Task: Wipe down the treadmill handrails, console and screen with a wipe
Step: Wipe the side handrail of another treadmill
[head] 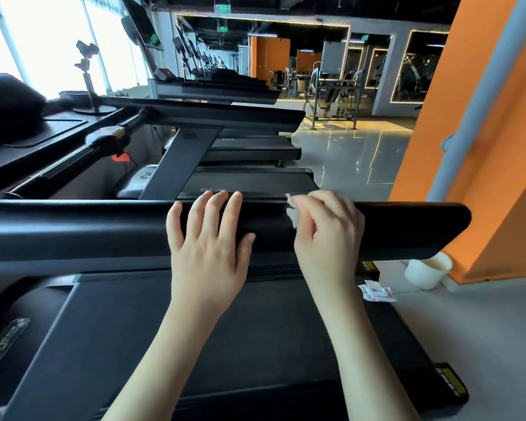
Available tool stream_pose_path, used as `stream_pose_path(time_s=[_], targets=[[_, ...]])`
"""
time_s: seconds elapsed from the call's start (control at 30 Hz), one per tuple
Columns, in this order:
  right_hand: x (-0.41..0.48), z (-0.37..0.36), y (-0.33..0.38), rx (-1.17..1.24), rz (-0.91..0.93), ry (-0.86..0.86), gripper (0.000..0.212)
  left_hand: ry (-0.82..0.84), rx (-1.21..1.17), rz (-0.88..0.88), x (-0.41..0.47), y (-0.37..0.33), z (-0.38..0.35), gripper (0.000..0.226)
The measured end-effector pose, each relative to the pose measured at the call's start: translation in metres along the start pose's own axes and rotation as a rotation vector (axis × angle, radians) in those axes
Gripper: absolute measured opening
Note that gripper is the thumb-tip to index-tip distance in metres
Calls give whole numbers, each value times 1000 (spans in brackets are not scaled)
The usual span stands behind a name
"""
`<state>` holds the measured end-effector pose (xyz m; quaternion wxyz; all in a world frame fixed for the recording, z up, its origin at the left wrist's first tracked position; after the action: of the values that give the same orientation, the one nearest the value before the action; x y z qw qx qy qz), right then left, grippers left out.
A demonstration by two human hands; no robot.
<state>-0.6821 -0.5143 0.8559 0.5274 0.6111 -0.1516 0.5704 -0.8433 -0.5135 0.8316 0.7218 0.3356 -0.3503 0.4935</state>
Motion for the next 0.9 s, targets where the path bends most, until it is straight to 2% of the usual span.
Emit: stream_pose_path(time_s=[0.07,0.13,0.2,0.3,0.47,0.6,0.67,0.8,0.9], targets=[[18,-7,-4,-33,-52,22,32,3,4,-3,0,0,1,50],[27,-24,2,-1,-69,114,31,6,6,-5,0,0,0,50],[18,-37,20,32,-6,207,31,3,-2,-5,0,0,0,50],[6,-30,29,13,99,229,29,0,-17,1,1,0,2,50],[21,-16,-1,-77,-42,78,26,7,-11,3,1,1,3,49],[-12,-11,22,49,127,108,21,8,-15,12,2,1,3,49],[-17,-3,13,79,148,76,17,18,-31,17,3,2,4,50],[-14,15,-20,72,-57,-84,19,-11,-109,50,2,11,9,53],[-32,15,-11,44,-106,-106,24,-28,-81,97,-4,20,14,51]])
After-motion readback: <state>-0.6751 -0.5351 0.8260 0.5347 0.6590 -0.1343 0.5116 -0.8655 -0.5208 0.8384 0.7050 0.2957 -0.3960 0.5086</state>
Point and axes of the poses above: each hand's wrist, its own x-axis towards the middle knuckle, its own z-axis out of the back of the hand, y = z × x, the point moved 9 cm from there along x, towards the middle knuckle, and after that the axes turned 9 degrees about -z, right-handed, at the moved point
